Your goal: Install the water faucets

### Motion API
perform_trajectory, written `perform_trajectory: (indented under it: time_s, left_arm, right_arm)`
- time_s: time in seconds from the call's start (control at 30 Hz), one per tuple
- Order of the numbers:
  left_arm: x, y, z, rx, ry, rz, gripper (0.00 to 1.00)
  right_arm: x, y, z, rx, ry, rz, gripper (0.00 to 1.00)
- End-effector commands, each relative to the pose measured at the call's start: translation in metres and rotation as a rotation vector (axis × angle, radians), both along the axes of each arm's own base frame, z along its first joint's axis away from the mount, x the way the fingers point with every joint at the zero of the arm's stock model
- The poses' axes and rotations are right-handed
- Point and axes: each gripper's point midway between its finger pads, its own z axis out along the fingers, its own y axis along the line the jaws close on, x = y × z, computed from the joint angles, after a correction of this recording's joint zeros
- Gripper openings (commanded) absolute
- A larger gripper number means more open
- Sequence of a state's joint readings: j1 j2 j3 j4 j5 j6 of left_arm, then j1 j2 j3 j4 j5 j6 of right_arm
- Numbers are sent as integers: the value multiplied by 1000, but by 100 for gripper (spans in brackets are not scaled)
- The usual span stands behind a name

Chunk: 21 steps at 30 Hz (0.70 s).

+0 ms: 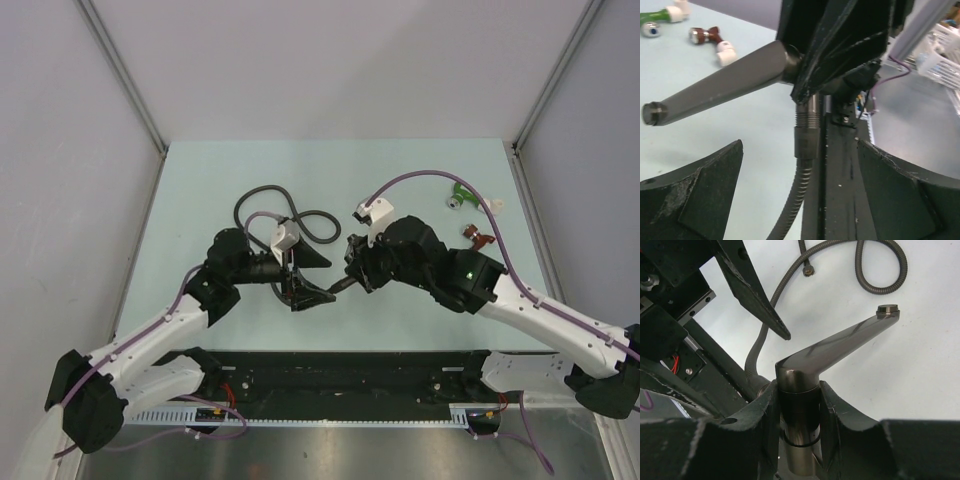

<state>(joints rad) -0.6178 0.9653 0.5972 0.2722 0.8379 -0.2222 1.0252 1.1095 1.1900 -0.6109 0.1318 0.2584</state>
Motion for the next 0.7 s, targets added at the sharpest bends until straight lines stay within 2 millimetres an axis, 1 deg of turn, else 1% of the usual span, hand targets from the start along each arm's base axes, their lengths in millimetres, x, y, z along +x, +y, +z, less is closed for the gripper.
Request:
perform_trajectory:
  time_s: [0.0,0.07,0.2,0.23,0.33,0.47,0.57,0.67]
  left_arm:
    - [-22,-4,17,-44,9,-175,98]
    - [-22,-6,14,-36,17,-186,96]
    - [-13,-14,2,7,51,-158,93]
    - [-13,-15,-2,17,61,-164,91]
    - [-13,-20,-4,24,70,-176,87]
    - [-17,-26,0,20,57,-201,85]
    - [-22,-31,-1,22,55,-226,81]
    - [-25,-34,-2,26,57,-245,71]
  right_arm:
    - [-3,2,36,92,-100,56,0]
    - [-4,1,38,97,-109,66,0]
    - [-8,3,42,113,-122,98,0]
    - [-9,4,41,114,-123,106,0]
    - [-11,7,41,114,-128,125,0]
    - [-14,11,40,111,-131,148,0]
    - [-14,11,40,109,-136,152,0]
    - [-15,11,41,113,-138,153,0]
